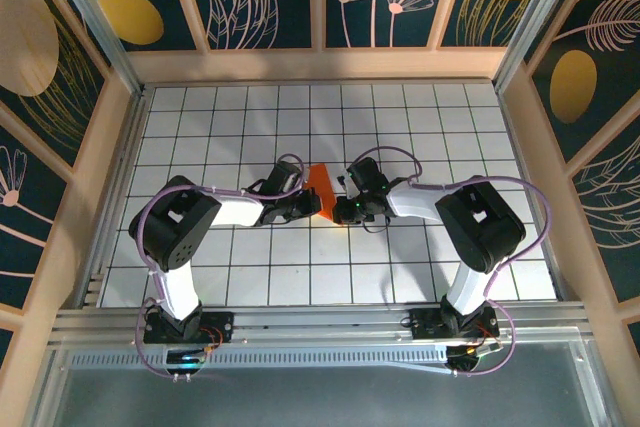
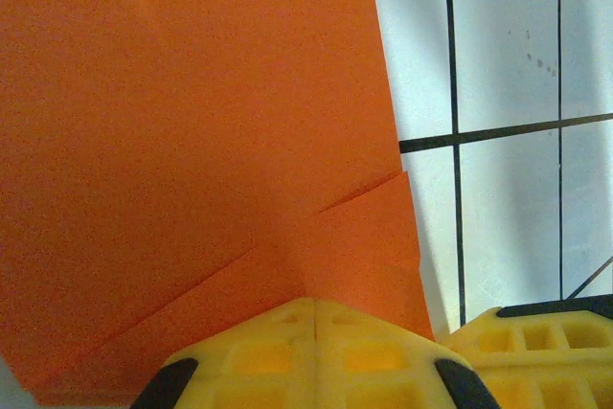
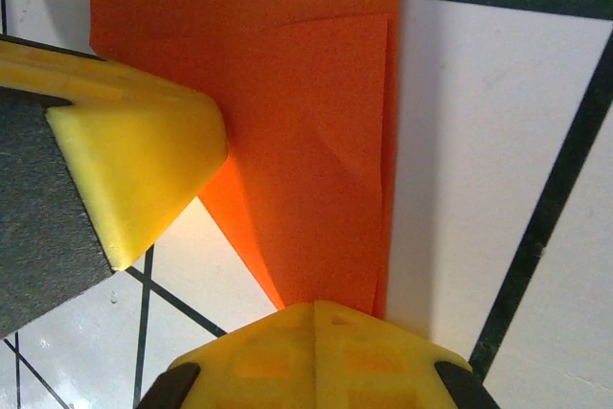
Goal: Fold a paper plane with a square sheet of paper (fold left side to right side)
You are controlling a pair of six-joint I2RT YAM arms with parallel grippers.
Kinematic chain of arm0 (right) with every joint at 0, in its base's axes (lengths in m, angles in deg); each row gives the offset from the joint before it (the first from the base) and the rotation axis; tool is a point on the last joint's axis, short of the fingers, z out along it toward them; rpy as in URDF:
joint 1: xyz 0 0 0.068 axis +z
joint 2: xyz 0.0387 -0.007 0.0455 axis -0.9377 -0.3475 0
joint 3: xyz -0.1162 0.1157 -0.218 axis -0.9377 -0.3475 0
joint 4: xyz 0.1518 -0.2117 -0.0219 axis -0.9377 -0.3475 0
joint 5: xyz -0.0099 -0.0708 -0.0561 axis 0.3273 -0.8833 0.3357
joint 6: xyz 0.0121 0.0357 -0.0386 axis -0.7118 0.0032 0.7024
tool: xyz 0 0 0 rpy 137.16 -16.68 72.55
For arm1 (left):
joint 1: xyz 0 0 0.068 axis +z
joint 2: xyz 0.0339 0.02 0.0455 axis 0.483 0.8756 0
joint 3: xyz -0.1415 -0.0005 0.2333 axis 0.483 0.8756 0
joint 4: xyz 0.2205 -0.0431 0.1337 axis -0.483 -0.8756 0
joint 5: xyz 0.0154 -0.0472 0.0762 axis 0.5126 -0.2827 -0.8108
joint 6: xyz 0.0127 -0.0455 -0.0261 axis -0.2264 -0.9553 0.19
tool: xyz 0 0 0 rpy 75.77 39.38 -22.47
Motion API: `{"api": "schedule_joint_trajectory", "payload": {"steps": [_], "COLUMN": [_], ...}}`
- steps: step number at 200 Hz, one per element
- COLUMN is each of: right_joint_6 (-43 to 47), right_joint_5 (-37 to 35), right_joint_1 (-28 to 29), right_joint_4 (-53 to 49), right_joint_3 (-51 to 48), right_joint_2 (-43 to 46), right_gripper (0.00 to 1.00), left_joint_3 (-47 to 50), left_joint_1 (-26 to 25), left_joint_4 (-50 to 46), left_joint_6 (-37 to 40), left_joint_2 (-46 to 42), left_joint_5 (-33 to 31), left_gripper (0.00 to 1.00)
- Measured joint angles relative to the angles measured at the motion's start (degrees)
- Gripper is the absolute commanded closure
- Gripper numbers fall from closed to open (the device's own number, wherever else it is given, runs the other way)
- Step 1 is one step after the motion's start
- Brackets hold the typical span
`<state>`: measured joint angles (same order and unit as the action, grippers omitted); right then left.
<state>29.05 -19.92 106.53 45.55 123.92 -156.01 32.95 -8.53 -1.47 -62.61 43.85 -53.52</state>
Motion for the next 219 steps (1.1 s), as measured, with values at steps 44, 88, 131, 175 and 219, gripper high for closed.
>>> {"api": "schedule_joint_trajectory", "payload": {"steps": [44, 88, 131, 175, 219], "right_joint_6": [-0.2, -1.2, -2.6, -3.0, -3.3], "right_joint_5": [0.6, 2.9, 4.4, 4.8, 5.0], "right_joint_1": [0.0, 0.0, 0.0, 0.0, 0.0], "right_joint_4": [-1.1, -1.4, 0.0, 1.3, 2.3], "right_joint_3": [0.6, 0.6, 0.6, 0.7, 1.4], "right_joint_2": [0.1, 0.2, 0.2, -0.3, -2.2], "right_gripper": [1.00, 1.00, 1.00, 1.00, 1.00], "left_joint_3": [0.0, 0.0, 0.0, 0.0, 0.0], "left_joint_1": [0.0, 0.0, 0.0, 0.0, 0.0], "left_joint_4": [0.0, 0.0, 0.0, 0.0, 0.0], "left_joint_6": [0.0, -0.4, -0.6, -0.6, -0.6], "left_joint_2": [0.0, 0.0, 0.0, 0.0, 0.0], "left_joint_5": [-0.3, -0.5, -0.5, -0.4, -0.5], "left_gripper": [1.00, 1.00, 1.00, 1.00, 1.00]}}
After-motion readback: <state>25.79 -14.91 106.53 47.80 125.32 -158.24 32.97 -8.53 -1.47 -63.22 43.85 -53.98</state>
